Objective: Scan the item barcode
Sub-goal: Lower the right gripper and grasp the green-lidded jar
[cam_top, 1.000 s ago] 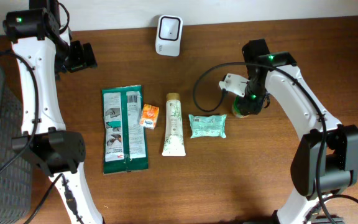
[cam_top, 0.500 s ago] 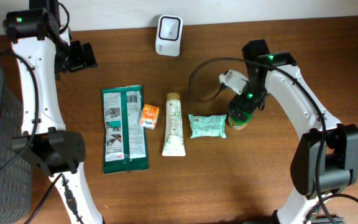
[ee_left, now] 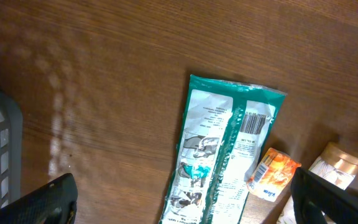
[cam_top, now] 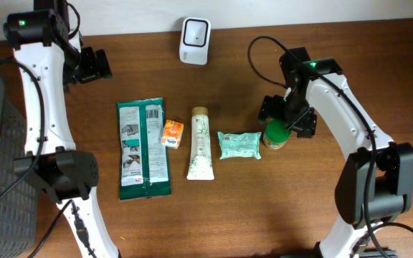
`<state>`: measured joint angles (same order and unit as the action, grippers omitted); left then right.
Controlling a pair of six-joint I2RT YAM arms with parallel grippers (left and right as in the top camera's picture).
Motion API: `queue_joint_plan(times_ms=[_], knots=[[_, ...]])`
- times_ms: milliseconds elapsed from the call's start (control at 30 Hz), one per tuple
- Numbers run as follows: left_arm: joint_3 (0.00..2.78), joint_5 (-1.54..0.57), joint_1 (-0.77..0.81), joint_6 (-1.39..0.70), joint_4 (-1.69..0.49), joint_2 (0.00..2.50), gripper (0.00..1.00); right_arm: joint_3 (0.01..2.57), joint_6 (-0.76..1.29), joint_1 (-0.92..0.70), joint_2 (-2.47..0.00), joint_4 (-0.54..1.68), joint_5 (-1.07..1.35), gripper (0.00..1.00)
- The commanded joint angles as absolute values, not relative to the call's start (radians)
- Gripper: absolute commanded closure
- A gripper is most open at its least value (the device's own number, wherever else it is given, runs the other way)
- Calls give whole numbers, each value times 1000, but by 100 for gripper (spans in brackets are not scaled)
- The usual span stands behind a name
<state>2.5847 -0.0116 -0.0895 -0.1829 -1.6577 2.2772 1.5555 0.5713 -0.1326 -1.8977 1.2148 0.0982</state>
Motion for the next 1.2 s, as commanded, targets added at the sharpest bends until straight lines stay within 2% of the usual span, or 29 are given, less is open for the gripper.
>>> queue_joint_plan(times_ms=[0, 133, 267, 300, 367, 567, 633, 733, 900, 1033, 1167], knots=[[2600, -22, -95, -185, -1659, 2270, 1, 1505, 781, -133, -1908, 1176, 4, 0], [2600, -22, -95, -185, -1659, 2270, 1, 1440, 779, -134, -1908, 1085, 37, 9], [2600, -22, -95, -185, -1659, 2270, 1, 1430, 706, -133, -1908, 1085, 44, 27], [2600, -22, -95, -185, -1659, 2270, 1, 1431, 684, -130, -1907, 1094, 52, 28], [2600, -22, -95, -185, -1659, 2270, 1, 1451, 635, -128, -1907, 1116, 66, 28], [2600, -22, -95, -185, -1659, 2270, 1, 1664, 255, -128, -1906, 1169, 344, 28], [2600, -22, -95, -185, -1659, 2270, 1, 1696, 254, -114, -1906, 1191, 315, 27], [2600, -22, -95, -185, -1659, 2270, 1, 1673, 253, -113, -1911, 1193, 182, 18], [2600, -22, -95, -185, -1659, 2270, 1, 1562, 524, -113, -1925, 1140, 130, 9], [2600, -22, -95, -185, -1659, 2270, 1, 1463, 560, -113, -1925, 996, 150, 10], [2600, -22, -94, -185, -1659, 2270, 1, 1448, 566, -113, -1925, 980, 149, 18]])
